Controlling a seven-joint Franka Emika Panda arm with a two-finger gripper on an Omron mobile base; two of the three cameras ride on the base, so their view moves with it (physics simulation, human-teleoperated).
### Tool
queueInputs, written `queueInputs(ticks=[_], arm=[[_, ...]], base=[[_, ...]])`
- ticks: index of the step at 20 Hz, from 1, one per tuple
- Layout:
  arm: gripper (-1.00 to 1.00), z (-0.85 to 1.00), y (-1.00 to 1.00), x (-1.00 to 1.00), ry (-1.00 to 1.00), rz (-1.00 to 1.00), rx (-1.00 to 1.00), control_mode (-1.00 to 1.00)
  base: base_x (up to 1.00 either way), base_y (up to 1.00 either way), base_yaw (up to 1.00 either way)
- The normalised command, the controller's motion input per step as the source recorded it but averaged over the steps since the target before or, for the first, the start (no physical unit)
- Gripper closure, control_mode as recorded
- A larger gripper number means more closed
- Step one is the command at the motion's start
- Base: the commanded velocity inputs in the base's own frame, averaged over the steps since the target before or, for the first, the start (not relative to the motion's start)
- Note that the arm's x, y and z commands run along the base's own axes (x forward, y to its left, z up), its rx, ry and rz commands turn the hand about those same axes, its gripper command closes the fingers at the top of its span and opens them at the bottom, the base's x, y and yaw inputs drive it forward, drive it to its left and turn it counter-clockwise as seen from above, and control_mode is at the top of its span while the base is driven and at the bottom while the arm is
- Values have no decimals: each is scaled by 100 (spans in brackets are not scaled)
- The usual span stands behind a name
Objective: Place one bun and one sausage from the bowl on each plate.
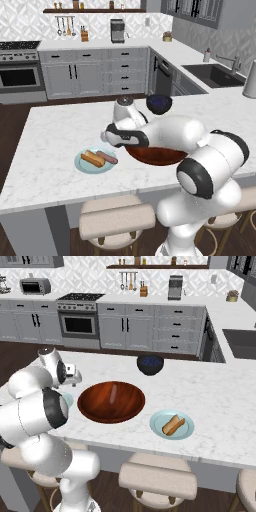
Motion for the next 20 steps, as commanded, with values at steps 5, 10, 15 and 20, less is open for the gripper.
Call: queueInputs(ticks=[5, 10, 15, 20], arm=[[-100, 15, -92, -1, 2, -19, 0, -100], [-100, 0, -85, 16, 5, -16, 5, -100], [-100, -8, -69, 37, 6, -4, 2, -100], [-100, -26, -48, 34, 7, 0, 0, -100]], base=[[0, 0, 0], [0, 0, 0], [0, 0, 0], [0, 0, 0]])
